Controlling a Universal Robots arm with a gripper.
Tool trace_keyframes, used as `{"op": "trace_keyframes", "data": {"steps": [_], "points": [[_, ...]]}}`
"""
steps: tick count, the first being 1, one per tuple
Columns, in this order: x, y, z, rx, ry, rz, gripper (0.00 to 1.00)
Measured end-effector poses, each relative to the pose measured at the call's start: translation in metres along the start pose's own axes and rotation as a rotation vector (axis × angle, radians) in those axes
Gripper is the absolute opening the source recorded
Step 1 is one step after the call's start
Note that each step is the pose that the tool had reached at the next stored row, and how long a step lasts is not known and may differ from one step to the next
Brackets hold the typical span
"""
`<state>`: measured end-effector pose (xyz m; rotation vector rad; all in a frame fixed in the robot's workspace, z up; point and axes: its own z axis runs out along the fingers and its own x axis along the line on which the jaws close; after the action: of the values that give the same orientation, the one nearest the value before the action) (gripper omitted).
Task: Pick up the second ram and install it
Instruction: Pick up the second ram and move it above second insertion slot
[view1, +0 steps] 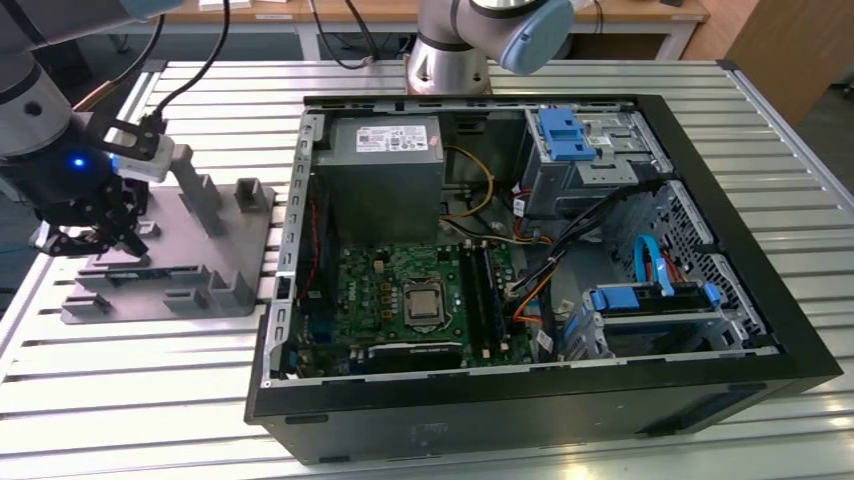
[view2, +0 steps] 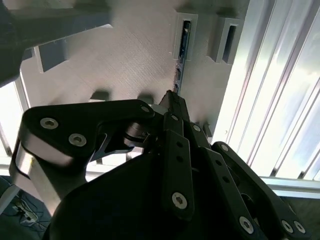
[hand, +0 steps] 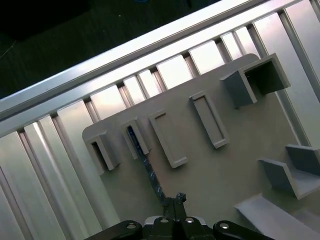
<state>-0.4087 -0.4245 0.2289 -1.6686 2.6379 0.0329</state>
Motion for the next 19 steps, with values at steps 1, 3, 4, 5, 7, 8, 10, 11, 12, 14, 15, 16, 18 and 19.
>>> {"op": "trace_keyframes", "data": {"steps": [1, 3, 4, 5, 7, 8, 10, 11, 12, 14, 15, 16, 18, 19], "points": [[0.0000, 0.0000, 0.0000, -0.0003, -0.0001, -0.008, 0.10], [0.0000, 0.0000, 0.0000, -0.0010, -0.0004, -0.025, 0.10], [0.0000, 0.0000, 0.0001, -0.0014, -0.0010, -0.034, 0.10], [0.0000, 0.0000, 0.0001, -0.0019, -0.0016, -0.042, 0.10], [0.0000, 0.0000, 0.0001, -0.0027, -0.0017, -0.065, 0.10], [0.0000, 0.0000, 0.0001, -0.0032, -0.0015, -0.079, 0.10], [0.0000, 0.0000, 0.0000, -0.0043, -0.0012, -0.119, 0.10], [0.0000, 0.0000, 0.0001, -0.0046, -0.0011, -0.131, 0.10], [0.0000, 0.0000, 0.0000, -0.0050, -0.0010, -0.142, 0.10], [0.0000, 0.0000, 0.0000, -0.0056, -0.0008, -0.163, 0.10], [0.0000, 0.0000, 0.0000, -0.0059, -0.0008, -0.172, 0.10], [0.0000, 0.0000, 0.0000, -0.0061, -0.0007, -0.181, 0.10], [0.0000, 0.0000, 0.0001, -0.0067, -0.0006, -0.199, 0.10], [0.0000, 0.0000, 0.0000, -0.0069, -0.0005, -0.209, 0.10]]}}
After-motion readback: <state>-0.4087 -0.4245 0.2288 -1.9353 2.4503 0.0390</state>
